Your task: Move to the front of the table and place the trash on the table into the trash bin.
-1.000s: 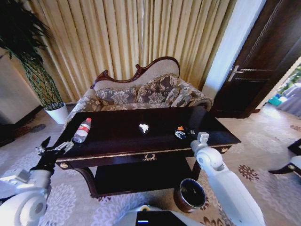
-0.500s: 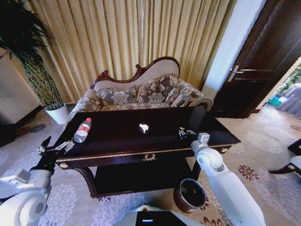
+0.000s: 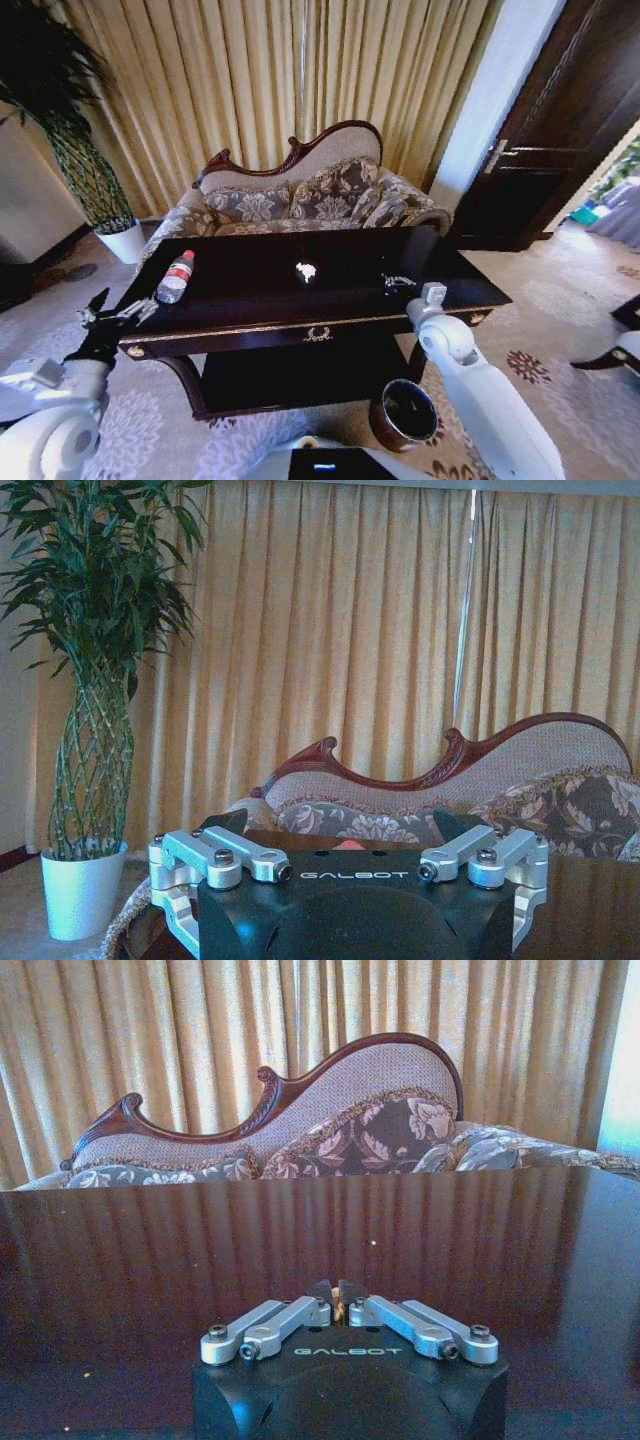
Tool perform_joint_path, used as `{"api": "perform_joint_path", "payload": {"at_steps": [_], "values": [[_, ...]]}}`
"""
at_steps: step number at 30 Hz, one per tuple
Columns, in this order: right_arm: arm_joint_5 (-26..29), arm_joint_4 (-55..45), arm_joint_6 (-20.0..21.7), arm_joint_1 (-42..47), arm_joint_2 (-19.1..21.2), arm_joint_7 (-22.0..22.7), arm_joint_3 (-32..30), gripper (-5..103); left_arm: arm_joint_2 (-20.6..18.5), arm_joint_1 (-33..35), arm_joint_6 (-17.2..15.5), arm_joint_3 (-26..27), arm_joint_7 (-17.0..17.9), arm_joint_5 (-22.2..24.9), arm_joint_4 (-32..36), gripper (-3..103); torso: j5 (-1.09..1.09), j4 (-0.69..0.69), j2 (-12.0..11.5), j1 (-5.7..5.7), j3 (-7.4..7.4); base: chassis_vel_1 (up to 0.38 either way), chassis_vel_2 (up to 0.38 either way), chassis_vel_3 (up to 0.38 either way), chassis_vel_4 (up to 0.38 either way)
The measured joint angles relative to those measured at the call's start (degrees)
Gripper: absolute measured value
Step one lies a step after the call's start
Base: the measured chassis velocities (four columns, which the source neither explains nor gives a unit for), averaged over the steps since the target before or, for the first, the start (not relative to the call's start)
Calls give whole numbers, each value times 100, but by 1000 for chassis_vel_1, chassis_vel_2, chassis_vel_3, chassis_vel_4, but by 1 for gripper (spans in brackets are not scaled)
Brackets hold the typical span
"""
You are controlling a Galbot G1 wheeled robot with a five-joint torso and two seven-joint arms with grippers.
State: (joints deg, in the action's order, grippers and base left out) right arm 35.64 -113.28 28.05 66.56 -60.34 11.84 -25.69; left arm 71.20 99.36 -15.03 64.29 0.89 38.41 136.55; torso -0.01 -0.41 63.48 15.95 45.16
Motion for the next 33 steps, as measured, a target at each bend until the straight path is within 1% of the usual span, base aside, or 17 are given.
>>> {"api": "perform_joint_path", "payload": {"at_steps": [6, 13, 33], "values": [[14, -23, 3, 5, 3, -1, 0, 3, -9, -7, -5, 4, -9, 14, -4, 100, 0, 0, 0, 0, 0, 0, 0, 0, 0], [99, -75, 58, -31, 38, -2, 24, 3, -126, -77, -40, 66, -31, 139, -94, 100, 1, 0, 0, 0, 0, 0, 0, 0, 0], [166, -166, 50, 122, 40, -100, -103, 3, -50, -73, -44, 63, -123, 157, -189, 100, 0, 0, 0, 0, 1, 0, 0, 0, 0]]}}
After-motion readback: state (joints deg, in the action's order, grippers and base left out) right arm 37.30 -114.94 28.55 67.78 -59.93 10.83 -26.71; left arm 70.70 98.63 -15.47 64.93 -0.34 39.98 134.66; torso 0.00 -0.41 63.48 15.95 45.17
